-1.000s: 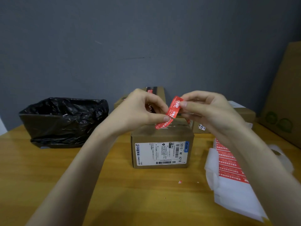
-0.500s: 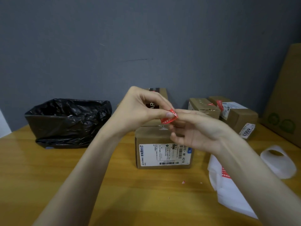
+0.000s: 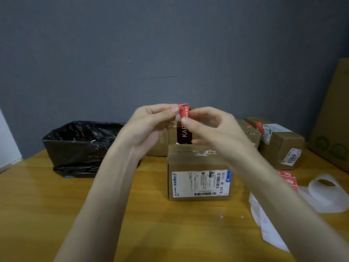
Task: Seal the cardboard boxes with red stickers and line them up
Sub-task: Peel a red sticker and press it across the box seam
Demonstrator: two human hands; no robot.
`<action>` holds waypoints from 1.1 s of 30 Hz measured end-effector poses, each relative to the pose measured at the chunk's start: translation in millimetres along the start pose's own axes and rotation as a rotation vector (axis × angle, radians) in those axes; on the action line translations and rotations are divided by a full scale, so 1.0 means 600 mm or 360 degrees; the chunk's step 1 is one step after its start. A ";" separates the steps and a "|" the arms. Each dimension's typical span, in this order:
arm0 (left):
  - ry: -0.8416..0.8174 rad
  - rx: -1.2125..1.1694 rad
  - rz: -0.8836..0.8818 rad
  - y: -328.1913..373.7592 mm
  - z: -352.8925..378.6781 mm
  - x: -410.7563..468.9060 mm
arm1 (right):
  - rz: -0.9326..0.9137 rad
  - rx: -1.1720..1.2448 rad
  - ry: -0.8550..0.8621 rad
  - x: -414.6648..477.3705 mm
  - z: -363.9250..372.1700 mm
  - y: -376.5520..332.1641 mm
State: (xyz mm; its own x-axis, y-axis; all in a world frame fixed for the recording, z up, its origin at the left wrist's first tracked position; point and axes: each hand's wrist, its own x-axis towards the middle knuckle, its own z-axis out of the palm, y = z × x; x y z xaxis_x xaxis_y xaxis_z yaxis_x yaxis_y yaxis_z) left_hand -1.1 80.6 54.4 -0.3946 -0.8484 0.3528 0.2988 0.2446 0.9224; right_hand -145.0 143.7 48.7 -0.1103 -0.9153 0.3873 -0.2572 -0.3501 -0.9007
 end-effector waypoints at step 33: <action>0.0607 0.1004 0.0540 0.020 -0.086 -0.024 | 0.0450 0.0305 -0.0219 0.094 0.085 0.000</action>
State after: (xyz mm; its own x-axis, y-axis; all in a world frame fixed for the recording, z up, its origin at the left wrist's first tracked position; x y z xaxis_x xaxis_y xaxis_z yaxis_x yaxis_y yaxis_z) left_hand 52.7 71.3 52.3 -0.0134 -0.7542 0.6565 -0.2423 0.6394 0.7297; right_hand -102.2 81.6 60.3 -0.0176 -0.9949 0.0992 -0.0488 -0.0982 -0.9940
